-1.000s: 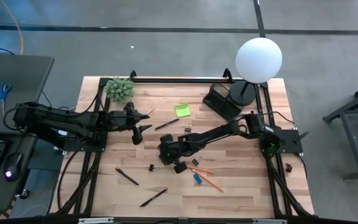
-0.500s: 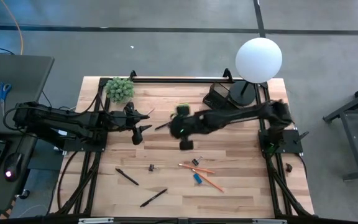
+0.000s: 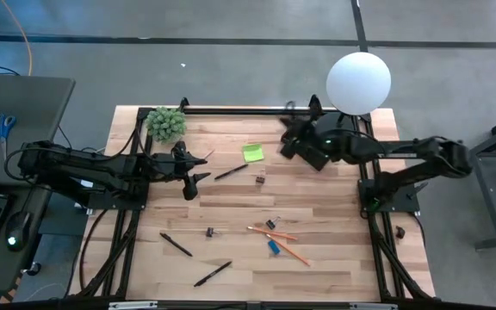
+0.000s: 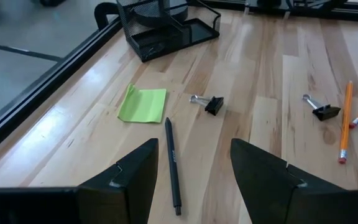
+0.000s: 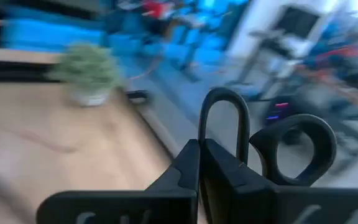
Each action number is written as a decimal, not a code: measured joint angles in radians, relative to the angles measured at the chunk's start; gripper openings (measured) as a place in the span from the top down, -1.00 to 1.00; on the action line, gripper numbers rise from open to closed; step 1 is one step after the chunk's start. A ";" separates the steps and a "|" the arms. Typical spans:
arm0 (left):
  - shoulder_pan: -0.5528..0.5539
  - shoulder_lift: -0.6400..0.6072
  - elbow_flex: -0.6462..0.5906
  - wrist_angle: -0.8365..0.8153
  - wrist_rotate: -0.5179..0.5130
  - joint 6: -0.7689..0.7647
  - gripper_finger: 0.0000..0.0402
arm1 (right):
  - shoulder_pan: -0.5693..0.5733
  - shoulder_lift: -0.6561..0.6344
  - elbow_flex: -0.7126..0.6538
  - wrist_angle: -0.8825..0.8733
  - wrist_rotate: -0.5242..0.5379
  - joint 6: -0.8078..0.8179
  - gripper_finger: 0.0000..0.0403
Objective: Pick and place office supplies into organizer
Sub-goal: Put the black scissors into the black desk organizer
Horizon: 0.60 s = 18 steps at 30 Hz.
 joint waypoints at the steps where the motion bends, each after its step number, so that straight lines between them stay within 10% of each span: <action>1: 0.000 0.000 0.000 0.005 0.000 0.000 0.06 | -0.018 -0.015 -0.044 0.060 0.005 -0.014 1.00; 18: 0.000 0.000 0.000 0.041 0.001 0.018 0.06 | -0.243 -0.045 -0.195 0.355 -0.179 -0.004 1.00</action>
